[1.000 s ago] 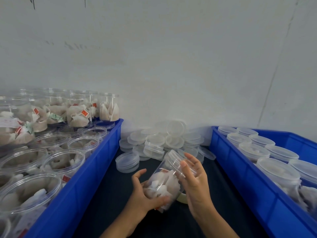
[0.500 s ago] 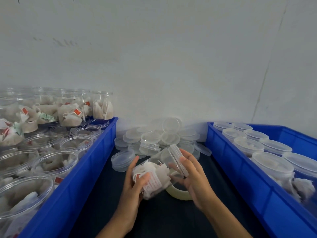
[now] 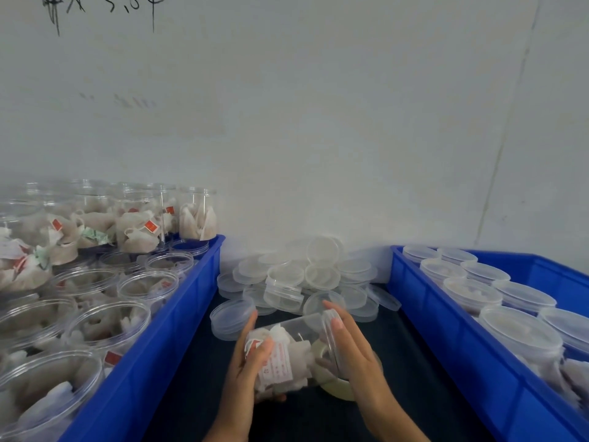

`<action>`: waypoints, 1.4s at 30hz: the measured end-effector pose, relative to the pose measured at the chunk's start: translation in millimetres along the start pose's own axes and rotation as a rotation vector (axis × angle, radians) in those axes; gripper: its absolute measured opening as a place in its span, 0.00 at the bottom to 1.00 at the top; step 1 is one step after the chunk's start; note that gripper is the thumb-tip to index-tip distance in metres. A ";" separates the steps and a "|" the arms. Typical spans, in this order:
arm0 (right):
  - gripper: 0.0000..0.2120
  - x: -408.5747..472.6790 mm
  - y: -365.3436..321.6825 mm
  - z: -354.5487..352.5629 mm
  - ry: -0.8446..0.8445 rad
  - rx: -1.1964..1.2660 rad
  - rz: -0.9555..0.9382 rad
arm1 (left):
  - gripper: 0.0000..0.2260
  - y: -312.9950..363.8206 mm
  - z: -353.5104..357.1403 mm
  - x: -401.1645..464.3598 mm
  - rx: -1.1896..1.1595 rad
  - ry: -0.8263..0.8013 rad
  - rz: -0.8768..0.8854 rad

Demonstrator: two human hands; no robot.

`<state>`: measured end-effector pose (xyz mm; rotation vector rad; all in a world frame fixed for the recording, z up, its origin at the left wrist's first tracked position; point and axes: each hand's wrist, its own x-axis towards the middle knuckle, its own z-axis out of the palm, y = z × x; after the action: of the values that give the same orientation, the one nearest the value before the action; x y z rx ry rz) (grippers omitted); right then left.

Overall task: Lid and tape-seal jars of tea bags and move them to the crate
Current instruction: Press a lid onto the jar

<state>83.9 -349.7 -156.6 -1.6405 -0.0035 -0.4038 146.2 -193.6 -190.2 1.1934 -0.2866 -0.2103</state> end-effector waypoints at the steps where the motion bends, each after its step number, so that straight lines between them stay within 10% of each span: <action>1: 0.22 -0.7 2.1 1.2 0.010 0.022 -0.023 | 0.26 0.2 -1.4 0.3 0.017 -0.018 0.000; 19: 0.22 -8.7 5.5 4.8 0.064 -0.187 -0.428 | 0.31 24.5 -13.6 2.4 0.095 -0.261 -0.411; 32: 0.18 -4.2 3.9 11.4 0.117 0.126 -0.044 | 0.21 17.9 13.5 -14.2 0.091 -0.004 -0.017; 42: 0.20 -6.9 -5.9 -2.0 0.124 -0.024 -0.329 | 0.32 28.4 9.7 -17.7 -0.069 -0.151 -0.530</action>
<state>75.6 -349.3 -152.6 -1.6390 -0.1783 -0.7590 126.5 -186.5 -162.3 1.1686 -0.0871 -0.7678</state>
